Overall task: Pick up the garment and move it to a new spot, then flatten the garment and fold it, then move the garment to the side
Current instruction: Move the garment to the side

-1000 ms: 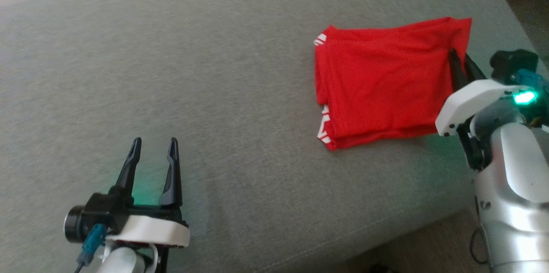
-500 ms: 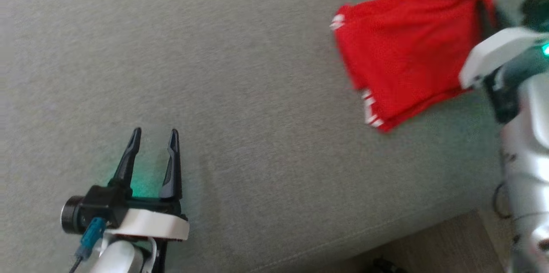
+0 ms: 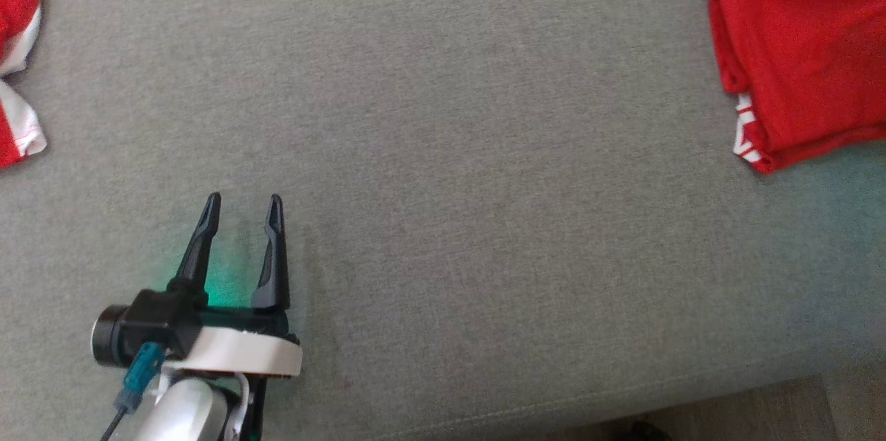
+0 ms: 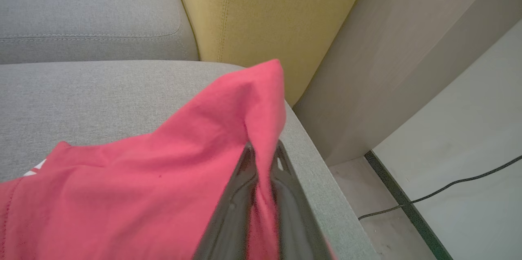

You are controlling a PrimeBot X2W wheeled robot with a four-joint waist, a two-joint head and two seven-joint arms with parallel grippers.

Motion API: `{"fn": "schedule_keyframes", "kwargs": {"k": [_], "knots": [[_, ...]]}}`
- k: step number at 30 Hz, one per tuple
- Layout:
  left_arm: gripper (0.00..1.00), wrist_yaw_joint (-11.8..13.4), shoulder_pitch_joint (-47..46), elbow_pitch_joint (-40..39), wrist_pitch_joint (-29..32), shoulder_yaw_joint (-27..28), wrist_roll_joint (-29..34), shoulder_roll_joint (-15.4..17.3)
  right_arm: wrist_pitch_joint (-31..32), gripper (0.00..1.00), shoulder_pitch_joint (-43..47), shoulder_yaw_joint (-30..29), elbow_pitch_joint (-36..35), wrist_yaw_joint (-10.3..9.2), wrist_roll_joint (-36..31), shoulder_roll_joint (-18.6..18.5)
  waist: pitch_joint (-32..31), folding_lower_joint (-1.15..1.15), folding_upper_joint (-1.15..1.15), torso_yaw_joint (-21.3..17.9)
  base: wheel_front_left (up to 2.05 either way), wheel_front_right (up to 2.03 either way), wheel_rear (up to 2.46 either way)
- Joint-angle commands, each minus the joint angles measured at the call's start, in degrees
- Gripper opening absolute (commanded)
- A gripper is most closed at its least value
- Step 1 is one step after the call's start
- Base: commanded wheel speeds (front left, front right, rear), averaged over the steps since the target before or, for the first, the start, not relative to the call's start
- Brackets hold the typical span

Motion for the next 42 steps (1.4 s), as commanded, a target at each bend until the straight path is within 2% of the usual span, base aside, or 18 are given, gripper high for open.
{"fn": "schedule_keyframes", "kwargs": {"k": [1, 2, 7, 13, 21, 28, 36, 42], "knots": [[1.0, 0.2, -1.8, -1.7, -0.6, 1.8, 0.3, 1.1, -1.7, 0.79, -1.6, -1.4, -1.1, 0.19, -1.8, -1.3, 0.2, 0.0, 0.0, 0.8, 0.0, 0.0, 0.0], [1.0, 0.2, -1.8, -1.6, -0.6, 1.7, 0.3, 1.1, -2.5, 1.0, -1.8, -2.0, -0.3, 0.19, -2.6, -1.8, 0.2, 0.0, 0.0, 0.9, 0.0, 0.0, 0.0], [1.0, 0.2, -1.6, -0.9, -0.8, 1.5, 0.1, 0.9, -6.9, 1.0, -1.9, -3.2, 1.8, 0.19, -6.2, -1.7, -1.1, 0.0, 0.0, 1.0, 0.0, 0.0, 0.0], [1.0, 0.2, -0.4, 0.3, -1.2, 1.5, -0.7, 0.6, -10.6, 1.0, -2.4, -0.3, 4.5, 0.19, -7.6, 4.0, -5.7, 0.0, 0.0, 0.2, 0.0, 0.0, 0.0], [1.0, 0.2, 2.4, 3.3, -2.4, 1.8, -2.8, -0.9, -14.2, 1.0, 1.1, 7.5, 5.4, 0.19, -4.5, 10.1, -15.7, 0.0, 0.0, 1.5, 0.0, 0.0, 0.0], [1.0, 0.7, 6.6, 6.7, -3.5, 3.8, -5.5, -1.9, -16.5, 1.0, 8.7, 14.2, 4.6, 0.19, 2.0, 14.3, -24.0, 0.0, 0.0, 3.7, 0.0, 0.0, 0.0], [1.0, 0.9, 11.1, 8.8, -4.2, 5.4, -7.1, -2.4, -17.9, 1.0, 21.4, 16.0, -2.8, 0.19, 7.9, 16.2, -27.4, 0.0, 0.0, 6.6, 0.0, 0.0, 0.0], [1.0, 0.8, 12.8, 9.0, -4.4, 4.9, -6.7, -3.0, -18.0, 1.0, 33.3, 19.3, -13.7, 0.19, 10.7, 16.5, -28.3, 0.0, 0.0, 8.3, 0.0, 0.0, 0.0]]}}
